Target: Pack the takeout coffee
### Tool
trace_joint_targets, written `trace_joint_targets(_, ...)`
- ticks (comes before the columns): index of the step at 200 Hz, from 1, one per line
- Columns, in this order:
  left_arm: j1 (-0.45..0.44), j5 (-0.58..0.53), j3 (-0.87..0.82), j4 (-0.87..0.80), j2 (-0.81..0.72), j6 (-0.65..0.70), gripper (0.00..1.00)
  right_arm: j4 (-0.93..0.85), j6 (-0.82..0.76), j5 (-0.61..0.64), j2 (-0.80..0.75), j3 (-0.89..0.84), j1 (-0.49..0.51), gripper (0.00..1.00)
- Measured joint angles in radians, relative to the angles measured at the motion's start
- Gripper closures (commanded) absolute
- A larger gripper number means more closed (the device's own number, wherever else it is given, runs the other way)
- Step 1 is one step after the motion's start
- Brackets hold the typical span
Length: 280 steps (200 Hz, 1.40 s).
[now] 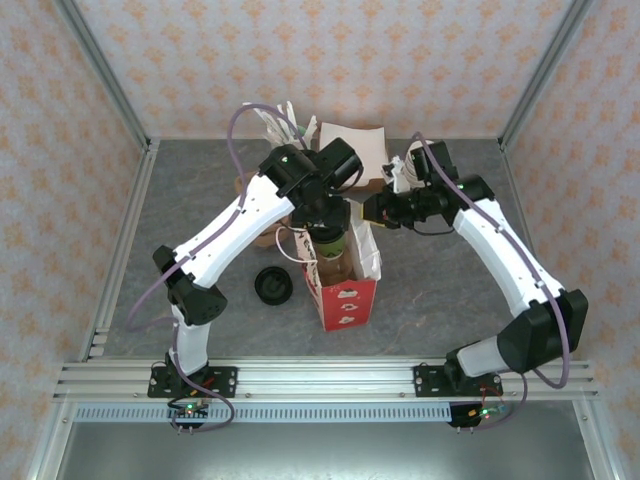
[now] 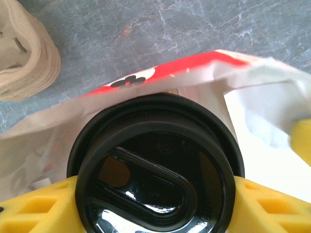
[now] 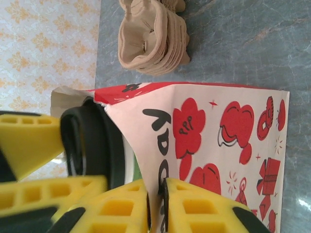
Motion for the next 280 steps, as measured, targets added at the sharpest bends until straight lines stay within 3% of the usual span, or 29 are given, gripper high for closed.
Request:
trace_joint_targets(82, -0.055, -0.014, -0.053, 0.029, -0.040, 0.010, 0.43, 0.055, 0.139, 0.086, -0.217, -0.177, 0.058, 0.95)
trace_joint_targets(131, -0.086, -0.027, -0.057, 0.037, -0.040, 0.009, 0.43, 0.071, 0.200, 0.128, -0.243, -0.198, 0.060, 0.95)
trace_joint_targets(200, -0.101, -0.043, 0.209, -0.071, 0.073, -0.056, 0.44, 0.100, 0.296, 0.178, -0.230, -0.196, 0.061, 0.97)
trace_joint_targets(280, -0.143, -0.047, 0.219, -0.125, 0.078, -0.180, 0.44, 0.184, 0.425, 0.235, -0.275, -0.228, 0.072, 1.00)
